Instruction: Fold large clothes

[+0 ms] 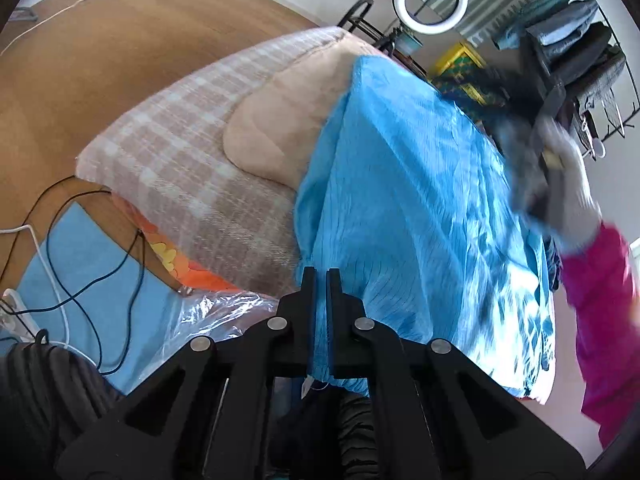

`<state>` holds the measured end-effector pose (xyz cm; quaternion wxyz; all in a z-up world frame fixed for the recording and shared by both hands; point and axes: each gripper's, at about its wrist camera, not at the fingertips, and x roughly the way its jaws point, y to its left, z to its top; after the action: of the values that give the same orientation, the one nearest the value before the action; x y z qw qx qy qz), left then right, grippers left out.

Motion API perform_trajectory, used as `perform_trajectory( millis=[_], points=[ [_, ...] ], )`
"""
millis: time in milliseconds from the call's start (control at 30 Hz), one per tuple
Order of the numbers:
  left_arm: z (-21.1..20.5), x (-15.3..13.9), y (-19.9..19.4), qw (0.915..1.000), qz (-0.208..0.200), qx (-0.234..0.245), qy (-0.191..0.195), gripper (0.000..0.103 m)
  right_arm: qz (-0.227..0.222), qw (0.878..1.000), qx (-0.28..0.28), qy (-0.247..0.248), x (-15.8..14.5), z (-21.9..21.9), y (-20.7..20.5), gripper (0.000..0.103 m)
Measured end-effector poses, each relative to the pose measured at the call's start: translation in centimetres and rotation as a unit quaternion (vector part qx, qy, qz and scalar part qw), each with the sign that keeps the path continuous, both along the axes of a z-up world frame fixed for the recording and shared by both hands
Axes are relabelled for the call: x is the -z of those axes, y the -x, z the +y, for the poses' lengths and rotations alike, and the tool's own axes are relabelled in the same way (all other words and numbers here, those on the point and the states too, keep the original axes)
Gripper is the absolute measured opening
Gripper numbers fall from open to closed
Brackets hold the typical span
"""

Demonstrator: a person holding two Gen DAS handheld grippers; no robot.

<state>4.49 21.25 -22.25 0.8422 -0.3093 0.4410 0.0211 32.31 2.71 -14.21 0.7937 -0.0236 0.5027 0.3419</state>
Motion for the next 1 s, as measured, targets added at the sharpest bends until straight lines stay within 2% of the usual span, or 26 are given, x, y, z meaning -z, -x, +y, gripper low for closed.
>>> perform_trajectory(
  millis=[67, 133, 167, 200, 267, 400, 500, 633, 667, 700, 733, 800, 833, 933, 967, 1000],
  points=[
    [0.3, -0.3, 0.3, 1.0, -0.001, -0.003, -0.004, 0.0, 0.012, 1.0, 0.004, 0.008, 0.7, -1.7, 0.8, 0.037],
    [0.4, -0.4, 0.3, 1.0, -0.004, -0.003, 0.006, 0.006, 0.028, 1.0, 0.001, 0.01, 1.7, -3.0, 2.1, 0.036],
    [0.4, -0.5, 0.1, 1.0, -0.004, -0.001, 0.006, 0.018, 0.033, 0.999, -0.002, 0.013, 2.1, -3.4, 2.7, 0.035],
    [0.3, -0.5, -0.1, 1.0, -0.003, 0.001, 0.002, 0.038, 0.039, 0.999, -0.008, 0.015, 2.6, -3.5, 3.7, 0.035],
    [0.3, -0.2, -0.9, 1.0, -0.002, 0.007, 0.006, 0.052, 0.041, 0.999, -0.026, 0.021, 3.2, -2.7, 5.1, 0.035],
    [0.2, 0.6, -2.7, 0.9996, 0.012, 0.027, 0.001, 0.052, 0.03, 0.997, -0.062, 0.042, 4.4, -0.9, 7.3, 0.034],
    [0.3, 1.4, -3.9, 0.999, 0.02, 0.037, 0.012, 0.052, 0.035, 0.996, -0.068, 0.048, 5.4, 0.4, 7.5, 0.032],
    [1.4, 2.9, -4.9, 0.9978, 0.024, 0.024, 0.057, 0.052, 0.04, 0.996, -0.059, 0.045, 6.7, 1.2, 7.1, 0.032],
    [1.7, 3.3, -5.0, 0.9963, 0.023, 0.019, 0.08, 0.045, 0.04, 0.997, -0.058, 0.043, 6.8, 1.3, 7.1, 0.032],
    [2.0, 3.8, -5.0, 0.9944, 0.024, 0.016, 0.102, 0.029, 0.041, 0.997, -0.056, 0.04, 6.7, 1.1, 7.0, 0.032],
    [2.1, 4.2, -5.1, 0.9931, 0.027, 0.016, 0.113, 0.023, 0.042, 0.997, -0.055, 0.038, 6.7, 1.0, 7.0, 0.032],
    [2.0, 4.3, -5.3, 0.993, 0.024, 0.021, 0.114, 0.009, 0.047, 0.996, -0.061, 0.041, 6.6, 1.0, 7.0, 0.032],
    [1.8, 4.0, -5.3, 0.9933, 0.018, 0.025, 0.112, 0.007, 0.051, 0.996, -0.062, 0.041, 6.5, 1.1, 7.0, 0.032],
    [1.0, 2.5, -5.3, 0.9955, -0.007, 0.044, 0.083, 0.004, 0.058, 0.996, -0.06, 0.028, 5.4, 1.3, 6.8, 0.042],
    [0.8, 2.2, -5.3, 0.9958, -0.013, 0.048, 0.077, 0.004, 0.057, 0.996, -0.057, 0.023, 5.0, 1.5, 6.6, 0.056],
    [0.6, 1.7, -5.3, 0.996, -0.019, 0.05, 0.072, 0.004, 0.057, 0.997, -0.055, 0.015, 4.5, 1.8, 6.4, 0.065]
  ],
)
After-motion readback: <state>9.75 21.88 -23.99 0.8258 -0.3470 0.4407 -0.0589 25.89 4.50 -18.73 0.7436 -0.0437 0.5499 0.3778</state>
